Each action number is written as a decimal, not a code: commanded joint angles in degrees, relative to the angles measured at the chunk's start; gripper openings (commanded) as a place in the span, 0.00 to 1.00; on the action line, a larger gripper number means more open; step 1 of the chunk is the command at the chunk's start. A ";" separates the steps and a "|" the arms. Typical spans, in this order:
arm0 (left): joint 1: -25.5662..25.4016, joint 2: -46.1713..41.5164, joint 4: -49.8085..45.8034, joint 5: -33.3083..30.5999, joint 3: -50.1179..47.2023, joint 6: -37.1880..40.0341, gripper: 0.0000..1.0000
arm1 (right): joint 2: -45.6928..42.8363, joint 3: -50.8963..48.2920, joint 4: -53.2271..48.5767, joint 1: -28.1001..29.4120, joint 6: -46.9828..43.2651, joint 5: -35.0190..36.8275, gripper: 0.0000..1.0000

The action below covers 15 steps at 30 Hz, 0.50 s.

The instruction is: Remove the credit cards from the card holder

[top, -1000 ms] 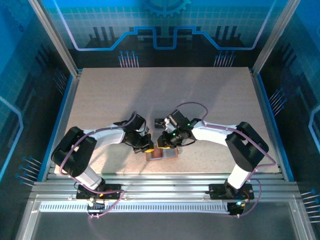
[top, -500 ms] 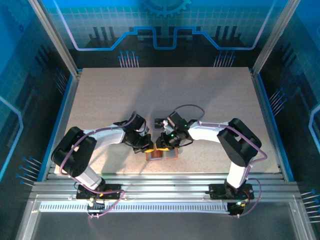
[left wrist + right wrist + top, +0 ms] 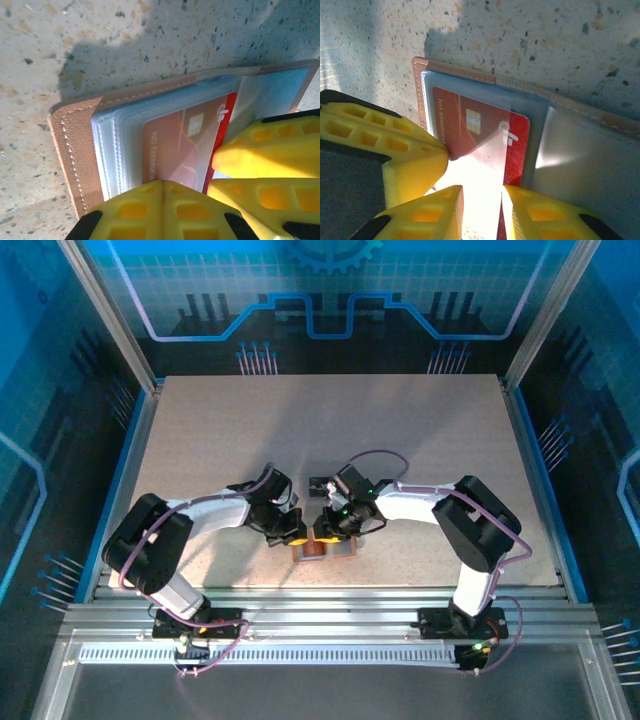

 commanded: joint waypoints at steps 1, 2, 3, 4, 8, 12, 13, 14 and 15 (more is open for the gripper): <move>-0.48 -1.30 -1.95 -1.06 -0.71 0.78 0.01 | 0.69 0.64 -3.84 0.32 -1.37 2.06 0.28; -0.42 -1.34 -1.98 -1.10 -0.77 0.78 0.01 | 0.68 0.61 -4.00 0.30 -1.46 2.14 0.28; -0.48 -1.43 -1.98 -1.04 -0.82 0.78 0.01 | 0.58 0.58 -4.18 0.36 -1.46 2.33 0.28; -0.45 -1.47 -2.01 -1.06 -0.82 0.86 0.01 | 0.54 0.59 -4.31 0.32 -1.51 2.48 0.28; -0.50 -1.17 -2.04 -1.13 -0.82 0.87 0.01 | -0.59 0.87 -5.21 0.35 -1.62 3.22 0.28; -0.48 -1.18 -1.99 -1.12 -0.80 0.87 0.01 | -1.92 1.23 -6.12 0.36 -1.95 3.78 0.28; -0.47 -1.22 -2.05 -1.18 -0.80 0.87 0.01 | -2.27 1.26 -6.11 0.32 -1.86 3.87 0.28; -0.42 -1.22 -2.12 -1.21 -0.79 0.95 0.01 | -2.53 1.23 -6.26 0.29 -1.88 4.04 0.28; -0.42 -1.09 -2.17 -1.24 -0.62 0.90 0.01 | -2.68 1.27 -6.41 0.21 -1.95 4.15 0.28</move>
